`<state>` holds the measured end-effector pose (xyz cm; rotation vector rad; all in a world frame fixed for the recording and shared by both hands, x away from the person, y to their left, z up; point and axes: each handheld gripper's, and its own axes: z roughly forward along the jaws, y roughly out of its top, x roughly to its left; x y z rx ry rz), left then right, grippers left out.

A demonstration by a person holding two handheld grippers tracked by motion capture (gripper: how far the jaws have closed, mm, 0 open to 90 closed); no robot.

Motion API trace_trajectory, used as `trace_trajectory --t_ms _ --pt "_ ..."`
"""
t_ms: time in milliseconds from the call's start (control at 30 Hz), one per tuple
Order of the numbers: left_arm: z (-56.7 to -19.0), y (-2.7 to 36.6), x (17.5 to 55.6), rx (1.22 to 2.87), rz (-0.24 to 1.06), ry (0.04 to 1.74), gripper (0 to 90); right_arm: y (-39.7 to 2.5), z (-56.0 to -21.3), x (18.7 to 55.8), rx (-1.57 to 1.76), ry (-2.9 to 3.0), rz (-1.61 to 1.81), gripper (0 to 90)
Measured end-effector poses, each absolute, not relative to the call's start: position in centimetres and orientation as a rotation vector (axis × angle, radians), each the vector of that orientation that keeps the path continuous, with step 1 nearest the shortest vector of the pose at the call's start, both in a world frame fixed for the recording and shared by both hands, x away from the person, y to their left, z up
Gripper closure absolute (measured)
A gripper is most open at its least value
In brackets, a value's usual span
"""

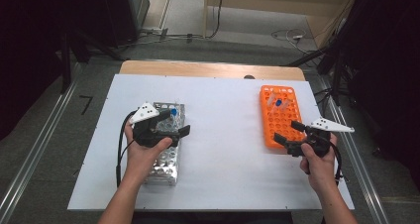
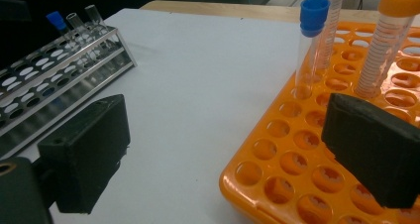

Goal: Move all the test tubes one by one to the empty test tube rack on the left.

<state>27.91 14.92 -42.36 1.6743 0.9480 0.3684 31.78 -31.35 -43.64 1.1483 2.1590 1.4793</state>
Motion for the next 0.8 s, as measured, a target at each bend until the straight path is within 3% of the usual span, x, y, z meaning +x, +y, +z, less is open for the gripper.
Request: trace_trajectory --t_ms 267,800 --pt "-42.3 14.8 26.6 1.653 0.322 0.879 0.0 -31.0 -43.8 33.9 1.209 2.127 1.440 15.1" --pt "-42.5 15.1 26.2 1.657 0.325 0.870 0.0 -28.9 -45.2 38.3 1.408 2.024 1.302 55.1"
